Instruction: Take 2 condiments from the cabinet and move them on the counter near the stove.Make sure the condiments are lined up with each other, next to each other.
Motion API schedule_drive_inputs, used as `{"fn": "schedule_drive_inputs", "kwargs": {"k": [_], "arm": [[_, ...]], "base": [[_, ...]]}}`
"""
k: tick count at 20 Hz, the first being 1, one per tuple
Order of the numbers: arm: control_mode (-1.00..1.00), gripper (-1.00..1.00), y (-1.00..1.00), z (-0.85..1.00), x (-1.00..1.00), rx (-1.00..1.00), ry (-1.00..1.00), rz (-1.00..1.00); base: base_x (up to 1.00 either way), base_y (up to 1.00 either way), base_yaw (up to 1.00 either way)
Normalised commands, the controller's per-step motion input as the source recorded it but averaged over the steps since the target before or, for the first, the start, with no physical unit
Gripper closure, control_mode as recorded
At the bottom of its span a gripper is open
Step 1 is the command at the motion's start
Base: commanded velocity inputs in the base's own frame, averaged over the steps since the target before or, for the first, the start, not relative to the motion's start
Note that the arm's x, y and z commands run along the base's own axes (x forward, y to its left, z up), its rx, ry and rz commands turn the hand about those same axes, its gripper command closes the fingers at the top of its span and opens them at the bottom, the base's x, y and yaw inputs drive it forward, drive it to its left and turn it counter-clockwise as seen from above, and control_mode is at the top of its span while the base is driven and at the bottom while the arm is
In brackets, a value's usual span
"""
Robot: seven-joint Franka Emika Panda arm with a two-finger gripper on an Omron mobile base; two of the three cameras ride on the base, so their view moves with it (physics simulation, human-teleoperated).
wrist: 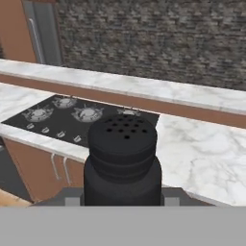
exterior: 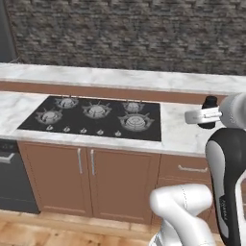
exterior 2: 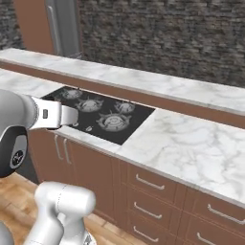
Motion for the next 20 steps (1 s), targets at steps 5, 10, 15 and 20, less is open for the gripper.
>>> {"fn": "schedule_drive_inputs", "kwargs": {"k": [5,10,15,20], "arm": [[1.00,1.00,0.00,0.00,0.00,0.00,0.00,0.00],[1.00,1.00,0.00,0.00,0.00,0.00,0.00,0.00],[1.00,1.00,0.00,0.00,0.00,0.00,0.00,0.00],[1.00,1.00,0.00,0.00,0.00,0.00,0.00,0.00]], "base": [[0.32,0.38,-0.27],[0.22,0.21,-0.33],[0.41,0.18,-0.34],[0.34,0.46,-0.23]]}}
